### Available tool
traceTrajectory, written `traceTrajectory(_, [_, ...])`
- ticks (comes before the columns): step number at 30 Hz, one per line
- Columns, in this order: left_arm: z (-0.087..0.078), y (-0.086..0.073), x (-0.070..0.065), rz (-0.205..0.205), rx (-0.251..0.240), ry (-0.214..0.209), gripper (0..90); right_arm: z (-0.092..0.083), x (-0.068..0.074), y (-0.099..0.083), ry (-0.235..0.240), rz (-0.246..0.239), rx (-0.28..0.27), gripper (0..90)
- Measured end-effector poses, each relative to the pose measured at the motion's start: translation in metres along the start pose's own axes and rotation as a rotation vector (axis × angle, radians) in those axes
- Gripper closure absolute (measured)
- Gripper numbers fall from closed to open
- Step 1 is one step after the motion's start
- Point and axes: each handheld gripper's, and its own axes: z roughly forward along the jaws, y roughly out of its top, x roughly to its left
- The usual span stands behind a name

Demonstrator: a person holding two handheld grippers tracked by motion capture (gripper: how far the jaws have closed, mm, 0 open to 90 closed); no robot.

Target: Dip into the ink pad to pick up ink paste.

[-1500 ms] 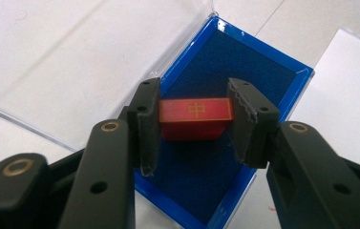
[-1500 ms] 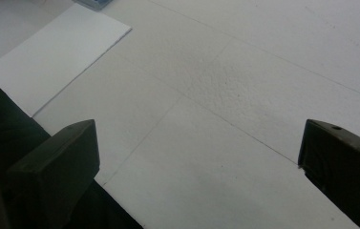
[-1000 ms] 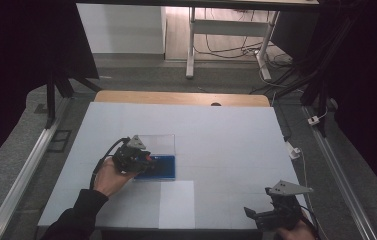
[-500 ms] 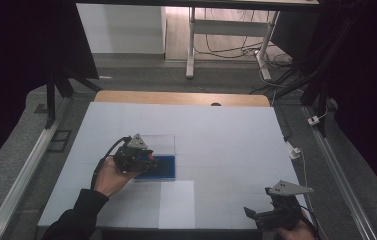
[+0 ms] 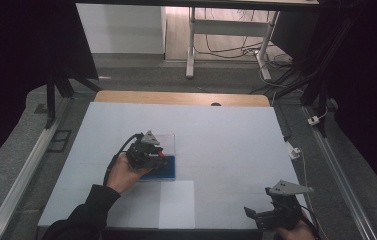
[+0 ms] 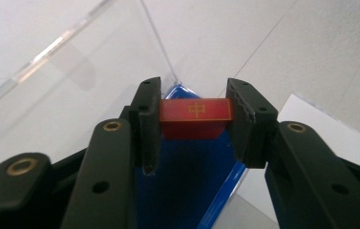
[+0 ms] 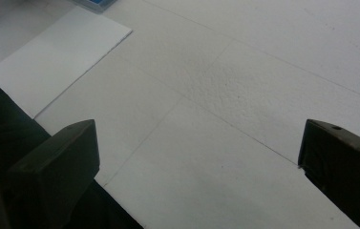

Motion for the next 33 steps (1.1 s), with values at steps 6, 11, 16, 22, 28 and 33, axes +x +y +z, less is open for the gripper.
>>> traceTrajectory(6, [0.013,0.001,-0.003,-0.003,0.026,-0.002,58.1,0.000,0.000,0.000,0.001,0.000,0.001,0.0])
traceTrajectory(11, [0.022,0.002,-0.004,-0.005,0.043,0.004,58.1,0.000,0.000,0.000,0.002,-0.001,0.001,0.0])
traceTrajectory(16, [0.028,0.002,-0.006,0.001,0.061,0.015,58.1,0.000,0.000,0.000,0.002,-0.001,0.000,0.0])
traceTrajectory(22, [0.029,0.000,-0.010,0.020,0.058,0.035,58.5,0.000,0.000,0.000,0.003,-0.002,0.000,0.0])
traceTrajectory(28, [0.030,-0.003,-0.016,0.048,0.049,0.063,58.7,0.000,0.001,0.000,0.001,-0.008,0.006,0.0])
traceTrajectory(33, [0.030,-0.004,-0.024,0.106,0.053,0.111,58.7,0.001,0.001,0.000,0.002,-0.013,0.009,0.1])
